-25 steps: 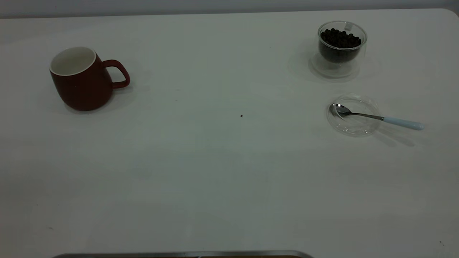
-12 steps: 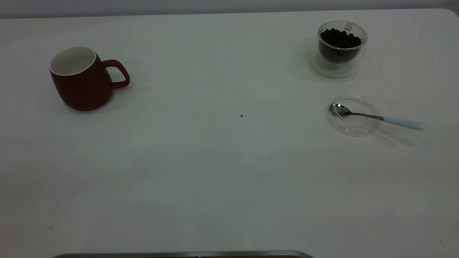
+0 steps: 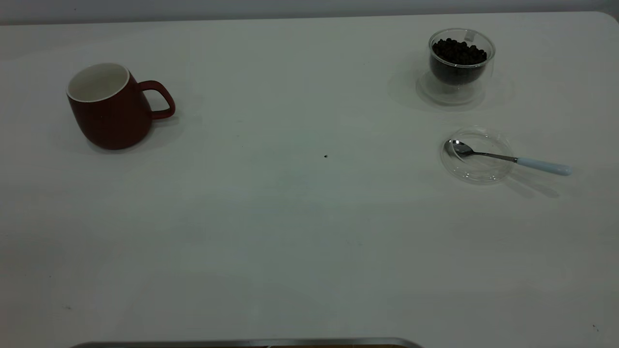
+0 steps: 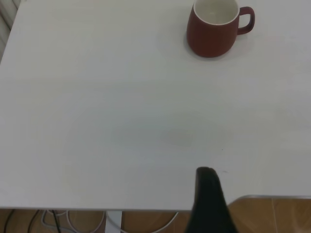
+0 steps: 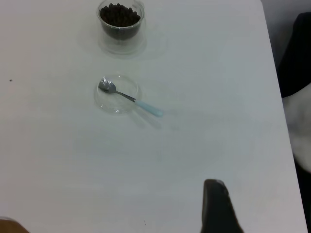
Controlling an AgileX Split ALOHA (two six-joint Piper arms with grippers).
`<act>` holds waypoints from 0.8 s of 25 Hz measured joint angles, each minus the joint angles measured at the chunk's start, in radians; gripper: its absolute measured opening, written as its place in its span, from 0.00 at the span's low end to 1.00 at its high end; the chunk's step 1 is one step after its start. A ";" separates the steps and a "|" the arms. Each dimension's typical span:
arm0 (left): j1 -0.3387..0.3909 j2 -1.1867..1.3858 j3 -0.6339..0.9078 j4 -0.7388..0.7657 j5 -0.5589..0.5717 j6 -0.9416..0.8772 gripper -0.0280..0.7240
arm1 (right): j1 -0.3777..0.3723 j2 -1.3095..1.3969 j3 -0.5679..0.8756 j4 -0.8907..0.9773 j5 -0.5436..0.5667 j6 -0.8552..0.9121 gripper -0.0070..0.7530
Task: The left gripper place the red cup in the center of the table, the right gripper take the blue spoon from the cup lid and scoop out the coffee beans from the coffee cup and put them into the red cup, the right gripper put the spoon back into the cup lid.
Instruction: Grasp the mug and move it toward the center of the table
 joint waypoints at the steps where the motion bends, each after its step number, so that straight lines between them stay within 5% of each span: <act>1: 0.000 0.000 0.000 0.000 0.000 0.000 0.82 | 0.000 0.000 0.000 0.000 0.000 0.000 0.64; 10: 0.000 0.320 -0.143 0.011 -0.051 0.072 0.82 | 0.000 0.000 0.000 0.000 0.000 0.000 0.64; 20: 0.000 1.002 -0.355 -0.070 -0.129 0.440 0.82 | 0.000 0.000 0.000 0.000 0.000 0.000 0.64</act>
